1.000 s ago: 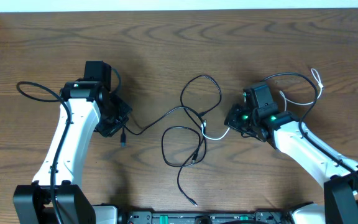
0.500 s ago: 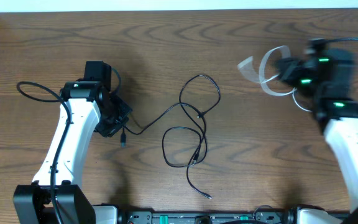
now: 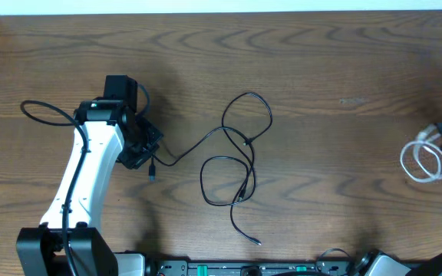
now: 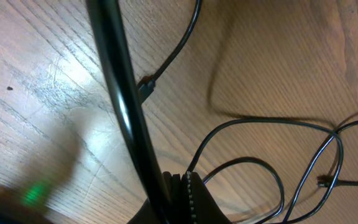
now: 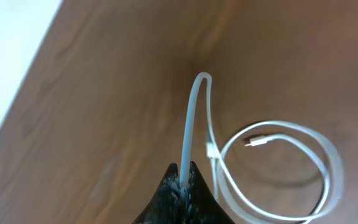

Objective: Untangle cables
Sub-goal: 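Pull the white cable out to the right edge and release it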

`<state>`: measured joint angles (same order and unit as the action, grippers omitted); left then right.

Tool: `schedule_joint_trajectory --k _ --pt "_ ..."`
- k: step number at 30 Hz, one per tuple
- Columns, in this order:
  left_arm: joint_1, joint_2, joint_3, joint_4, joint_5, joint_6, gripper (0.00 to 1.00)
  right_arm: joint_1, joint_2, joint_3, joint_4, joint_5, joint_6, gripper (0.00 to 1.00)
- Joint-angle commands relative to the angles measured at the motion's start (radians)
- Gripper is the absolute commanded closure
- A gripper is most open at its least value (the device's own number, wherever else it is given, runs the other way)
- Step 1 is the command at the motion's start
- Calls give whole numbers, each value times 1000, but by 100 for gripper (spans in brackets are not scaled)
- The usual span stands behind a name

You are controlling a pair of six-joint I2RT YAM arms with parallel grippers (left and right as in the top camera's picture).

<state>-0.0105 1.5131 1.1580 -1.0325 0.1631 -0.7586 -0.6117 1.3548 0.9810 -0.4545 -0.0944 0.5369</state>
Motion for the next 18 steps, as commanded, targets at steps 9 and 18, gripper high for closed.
schedule_joint_trajectory --k 9,18 --pt "-2 2 15 -6 2 6 93 -83 6 4 24 87 -23 75" --pt "-3 2 15 -5 4 7 92 -80 6 3 -23 -51 -23 34"
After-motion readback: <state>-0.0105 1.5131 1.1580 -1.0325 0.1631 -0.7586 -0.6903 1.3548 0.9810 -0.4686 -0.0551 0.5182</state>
